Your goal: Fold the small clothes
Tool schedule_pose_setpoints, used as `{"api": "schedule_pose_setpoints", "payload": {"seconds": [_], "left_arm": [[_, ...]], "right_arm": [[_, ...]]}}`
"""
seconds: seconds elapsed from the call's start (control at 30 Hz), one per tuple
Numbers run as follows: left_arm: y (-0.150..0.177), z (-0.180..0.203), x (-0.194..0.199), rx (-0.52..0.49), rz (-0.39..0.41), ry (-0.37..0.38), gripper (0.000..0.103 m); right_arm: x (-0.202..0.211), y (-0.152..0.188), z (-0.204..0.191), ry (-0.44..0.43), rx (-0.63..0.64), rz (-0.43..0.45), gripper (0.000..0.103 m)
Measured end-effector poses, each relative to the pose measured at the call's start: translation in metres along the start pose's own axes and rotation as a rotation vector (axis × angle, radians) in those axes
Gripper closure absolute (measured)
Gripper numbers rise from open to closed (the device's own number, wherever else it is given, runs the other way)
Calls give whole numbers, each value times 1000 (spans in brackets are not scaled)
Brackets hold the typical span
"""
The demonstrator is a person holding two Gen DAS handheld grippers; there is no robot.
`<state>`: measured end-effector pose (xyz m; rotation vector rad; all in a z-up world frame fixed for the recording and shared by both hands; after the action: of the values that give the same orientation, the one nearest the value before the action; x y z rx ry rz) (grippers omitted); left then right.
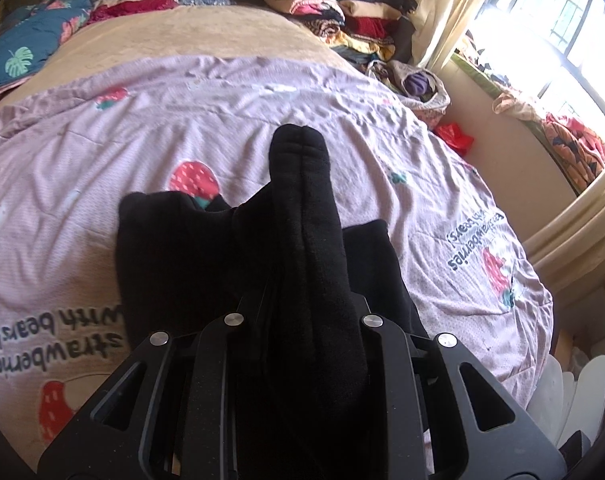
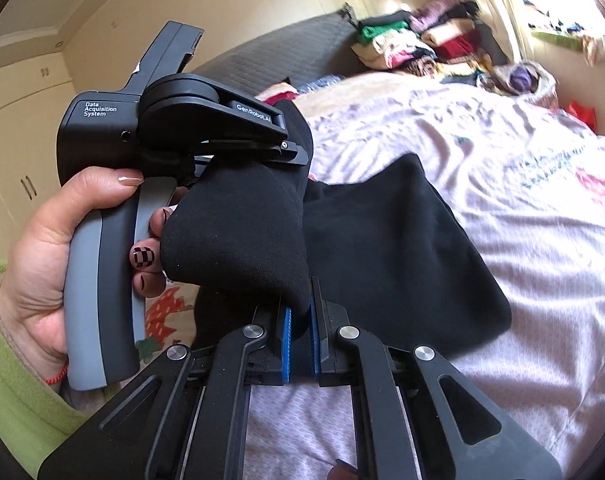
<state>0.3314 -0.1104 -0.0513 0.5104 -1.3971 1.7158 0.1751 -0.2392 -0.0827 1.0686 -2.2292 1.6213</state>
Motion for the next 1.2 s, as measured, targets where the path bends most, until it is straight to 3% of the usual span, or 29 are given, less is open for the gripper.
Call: {"api": "schedule_pose_setpoints", "payload": {"seconds": [0.27, 0.53, 0.63, 0.73, 0.8, 0.9, 1.07, 1.2], "left_arm": [[11, 14, -36, -9, -74, -11, 80], [13, 28, -46, -18, -79, 1, 67], [14, 28, -44, -13, -68, 30, 58], [10, 24, -34, 35, -46, 109, 42], [8, 19, -24, 46, -26, 119, 41], [6, 6, -5, 62, 15, 124, 40], [11, -27, 22, 63, 78, 76, 33], [30, -51, 26, 57, 84, 20, 32]], "right_arm": [[-8, 12, 34, -18, -165, -76, 95], [-7, 18, 48, -30, -247, -102, 93], [-8, 17, 49, -44, -243, -115, 83], [-8, 17, 47, -53, -226, -123, 73], [-8, 17, 45, -57, -217, -133, 55], [-6, 15, 40, -74, -201, -138, 44], [-6, 1, 43, -93, -214, -130, 32], [-17, -22, 58, -103, -253, -142, 28]]}}
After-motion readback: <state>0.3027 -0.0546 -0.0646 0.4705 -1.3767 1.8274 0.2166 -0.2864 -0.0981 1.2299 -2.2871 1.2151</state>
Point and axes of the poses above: each gripper's, at about its wrist camera, not at the fingertips, and x roughly against the way its jaws point, z to its right, y to its underside, the point moved 7 cm from there along -x, roughly the way its jaws point, and after that the axes turned 2 degrees about z, right-handed, at the moved point
